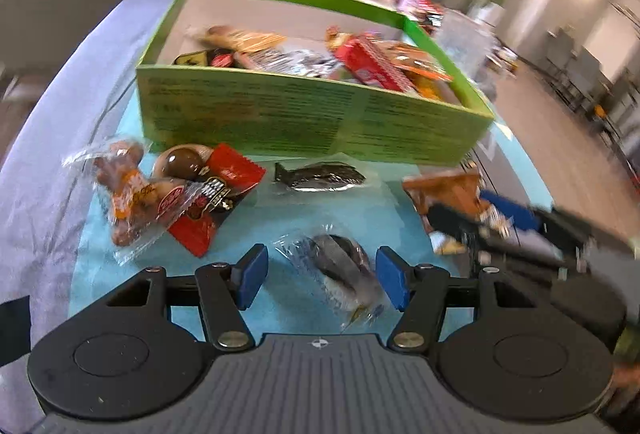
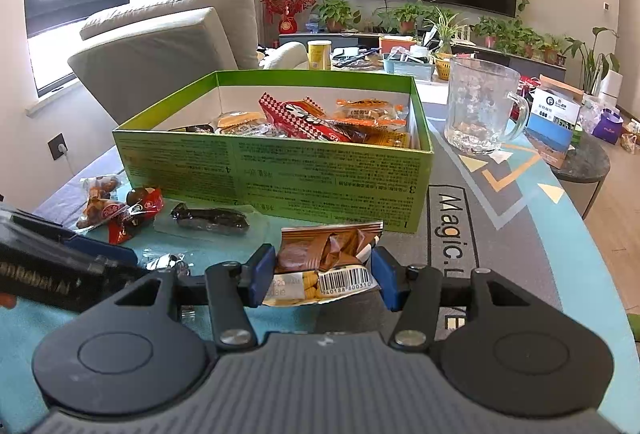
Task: Organize snacks
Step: 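Carry the clear bag and brown wrapper into the green box and release both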
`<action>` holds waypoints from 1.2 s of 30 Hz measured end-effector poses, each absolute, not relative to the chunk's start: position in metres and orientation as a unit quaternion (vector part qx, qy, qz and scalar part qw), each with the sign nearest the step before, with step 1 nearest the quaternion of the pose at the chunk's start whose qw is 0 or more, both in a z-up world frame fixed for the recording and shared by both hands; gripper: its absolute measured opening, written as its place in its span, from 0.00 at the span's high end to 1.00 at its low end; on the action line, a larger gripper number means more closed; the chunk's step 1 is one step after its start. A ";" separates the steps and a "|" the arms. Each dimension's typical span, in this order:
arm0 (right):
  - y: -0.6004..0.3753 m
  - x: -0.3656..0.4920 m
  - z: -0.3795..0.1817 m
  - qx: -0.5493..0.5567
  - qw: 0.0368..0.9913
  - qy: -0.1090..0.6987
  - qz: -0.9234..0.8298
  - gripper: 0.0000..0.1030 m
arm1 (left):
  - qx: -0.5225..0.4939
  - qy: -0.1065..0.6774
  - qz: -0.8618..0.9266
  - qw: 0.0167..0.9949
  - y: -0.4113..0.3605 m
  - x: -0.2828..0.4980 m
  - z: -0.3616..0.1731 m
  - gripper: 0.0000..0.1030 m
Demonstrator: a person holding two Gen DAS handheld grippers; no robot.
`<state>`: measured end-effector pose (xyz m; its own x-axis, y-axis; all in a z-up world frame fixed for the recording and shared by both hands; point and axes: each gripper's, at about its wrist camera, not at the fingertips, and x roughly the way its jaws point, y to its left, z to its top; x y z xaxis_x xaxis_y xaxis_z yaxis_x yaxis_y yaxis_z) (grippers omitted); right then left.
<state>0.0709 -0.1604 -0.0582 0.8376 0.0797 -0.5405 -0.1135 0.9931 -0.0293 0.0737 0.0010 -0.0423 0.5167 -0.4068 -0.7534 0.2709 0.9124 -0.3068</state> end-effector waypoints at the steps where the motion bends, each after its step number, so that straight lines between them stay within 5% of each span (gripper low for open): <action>1: -0.160 0.071 -0.059 -0.030 0.958 0.281 0.051 0.49 | -0.089 0.459 -0.186 0.864 0.000 0.077 -0.041 0.44; 8: -0.162 0.072 -0.059 -0.034 0.957 0.283 0.049 0.49 | -0.056 0.449 -0.176 0.874 -0.025 0.083 -0.042 0.45; 9: -0.161 0.072 -0.060 -0.040 0.957 0.283 0.046 0.49 | -0.053 0.445 -0.179 0.876 -0.025 0.082 -0.043 0.48; 10: -0.162 0.071 -0.061 -0.041 0.957 0.283 0.046 0.49 | -0.050 0.443 -0.180 0.877 -0.024 0.082 -0.043 0.65; 36: -0.178 0.088 0.006 -0.012 0.982 0.180 0.047 0.49 | -0.059 0.345 -0.197 0.916 -0.002 0.083 0.017 0.64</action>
